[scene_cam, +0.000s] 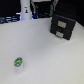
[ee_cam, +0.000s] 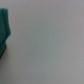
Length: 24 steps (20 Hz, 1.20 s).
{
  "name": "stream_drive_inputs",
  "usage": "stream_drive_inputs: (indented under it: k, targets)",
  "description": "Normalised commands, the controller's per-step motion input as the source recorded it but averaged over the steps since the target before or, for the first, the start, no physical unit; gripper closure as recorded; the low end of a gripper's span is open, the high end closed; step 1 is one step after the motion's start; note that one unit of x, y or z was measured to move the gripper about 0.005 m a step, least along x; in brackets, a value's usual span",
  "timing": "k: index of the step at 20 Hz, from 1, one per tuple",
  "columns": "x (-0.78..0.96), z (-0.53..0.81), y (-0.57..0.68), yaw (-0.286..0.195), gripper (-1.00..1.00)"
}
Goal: Open the kcup holder, insert the kcup into the holder, and close the kcup holder
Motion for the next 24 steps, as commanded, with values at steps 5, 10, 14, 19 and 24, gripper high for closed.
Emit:
stream_drive_inputs:
  k: [5, 10, 14, 19, 24]
  targets:
    - [-0.16, 0.13, 0.47, -0.151, -1.00]
    - [-0.24, 0.04, 0.56, -0.209, -1.00]
    - [-0.29, 0.01, 0.64, -0.196, -1.00]
    - [-0.31, -0.07, 0.60, -0.191, -1.00]
    - [-0.35, -0.11, 0.63, -0.179, -1.00]
